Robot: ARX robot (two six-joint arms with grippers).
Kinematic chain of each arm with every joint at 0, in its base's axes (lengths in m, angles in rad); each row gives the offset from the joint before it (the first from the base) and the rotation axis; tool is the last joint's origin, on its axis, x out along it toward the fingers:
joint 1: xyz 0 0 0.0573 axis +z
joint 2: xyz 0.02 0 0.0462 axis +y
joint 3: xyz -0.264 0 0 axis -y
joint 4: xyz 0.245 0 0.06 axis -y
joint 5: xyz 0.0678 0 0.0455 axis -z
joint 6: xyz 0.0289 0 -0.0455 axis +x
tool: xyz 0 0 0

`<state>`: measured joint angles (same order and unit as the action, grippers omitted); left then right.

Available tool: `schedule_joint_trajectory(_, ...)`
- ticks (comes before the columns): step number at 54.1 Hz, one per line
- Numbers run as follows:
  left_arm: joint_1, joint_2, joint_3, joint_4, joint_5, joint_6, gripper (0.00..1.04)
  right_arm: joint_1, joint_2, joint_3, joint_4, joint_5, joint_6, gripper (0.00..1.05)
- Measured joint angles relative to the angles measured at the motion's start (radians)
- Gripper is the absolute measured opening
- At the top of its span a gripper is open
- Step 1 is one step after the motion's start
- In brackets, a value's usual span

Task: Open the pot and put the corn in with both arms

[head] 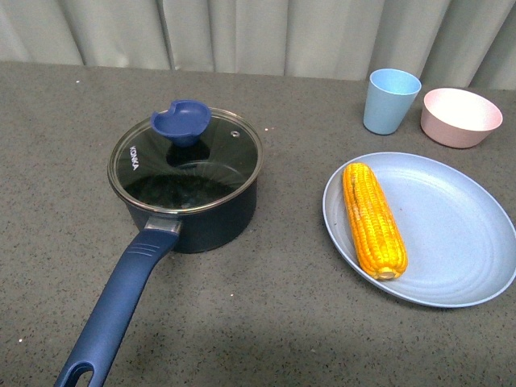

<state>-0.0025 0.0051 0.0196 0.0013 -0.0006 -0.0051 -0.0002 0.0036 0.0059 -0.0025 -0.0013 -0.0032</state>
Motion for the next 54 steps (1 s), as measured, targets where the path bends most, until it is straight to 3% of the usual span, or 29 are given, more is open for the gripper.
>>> schedule_joint_trajectory(54, 0.000, 0.000, 0.000, 0.000, 0.000, 0.000, 0.98, 0.000, 0.000, 0.000, 0.000, 0.000, 0.000, 0.95)
